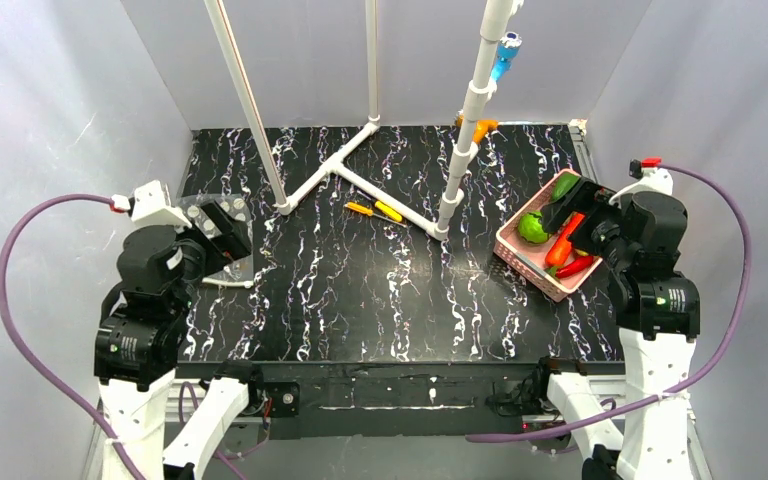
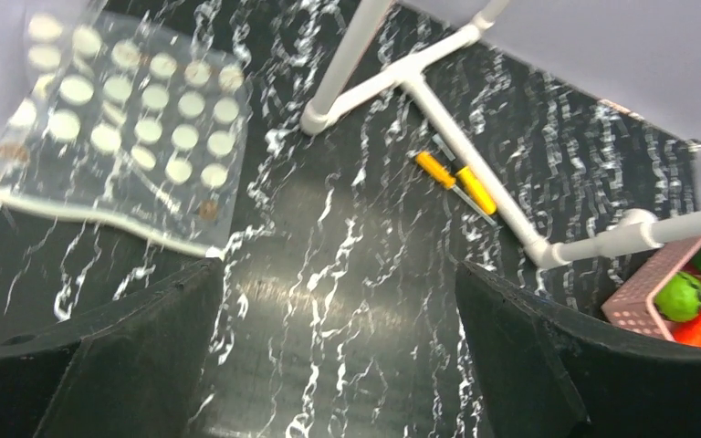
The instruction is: Place the food in the zip-top bag and seal the zipper
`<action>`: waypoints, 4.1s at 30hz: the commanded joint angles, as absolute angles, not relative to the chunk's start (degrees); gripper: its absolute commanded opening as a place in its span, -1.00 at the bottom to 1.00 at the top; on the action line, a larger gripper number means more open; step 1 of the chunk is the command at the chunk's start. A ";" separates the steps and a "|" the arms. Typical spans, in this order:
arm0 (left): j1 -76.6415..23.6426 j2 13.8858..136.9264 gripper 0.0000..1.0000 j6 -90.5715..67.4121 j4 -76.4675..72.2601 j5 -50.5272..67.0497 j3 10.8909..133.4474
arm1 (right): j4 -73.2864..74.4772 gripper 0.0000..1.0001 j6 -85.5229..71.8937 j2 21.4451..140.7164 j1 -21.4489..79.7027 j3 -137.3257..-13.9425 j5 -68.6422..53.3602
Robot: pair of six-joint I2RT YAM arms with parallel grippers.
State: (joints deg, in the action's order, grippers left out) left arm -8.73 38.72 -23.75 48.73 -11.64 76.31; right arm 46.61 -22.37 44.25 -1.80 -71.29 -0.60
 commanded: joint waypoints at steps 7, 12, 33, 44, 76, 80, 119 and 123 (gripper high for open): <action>-8.34 38.36 0.99 -34.95 57.92 -20.98 67.96 | 42.68 0.99 -27.16 40.06 -1.93 -62.67 -9.65; -8.35 39.19 0.99 -38.74 58.74 -21.73 62.18 | 42.09 0.99 -30.55 40.71 -1.93 -57.48 -18.07; 12.55 55.59 0.99 -49.84 40.42 -11.30 47.07 | 32.27 1.00 -36.19 48.79 52.61 -49.03 -3.12; 34.09 59.04 0.99 -60.76 20.86 -9.97 35.22 | 35.29 0.99 -35.19 43.59 52.65 -53.09 -0.89; 41.69 75.94 -1.00 -61.90 -13.69 14.51 23.71 | 53.13 0.99 -40.74 53.68 52.66 -59.29 16.26; 38.69 67.09 -1.00 -57.56 4.31 9.58 29.44 | 55.89 1.00 -39.23 55.89 52.65 -59.94 18.77; -45.49 64.87 -1.00 -47.48 29.75 2.35 60.38 | 22.33 0.84 -47.47 45.28 59.60 -54.69 10.69; -46.30 65.28 -1.00 -46.53 22.22 9.44 56.96 | 24.10 0.76 -51.05 46.06 57.03 -55.85 7.65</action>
State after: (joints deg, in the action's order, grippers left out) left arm -45.50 65.82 -48.16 32.01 1.04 58.92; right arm 24.21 -45.34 45.19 59.02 -54.85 6.57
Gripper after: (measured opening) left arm 0.017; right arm 0.888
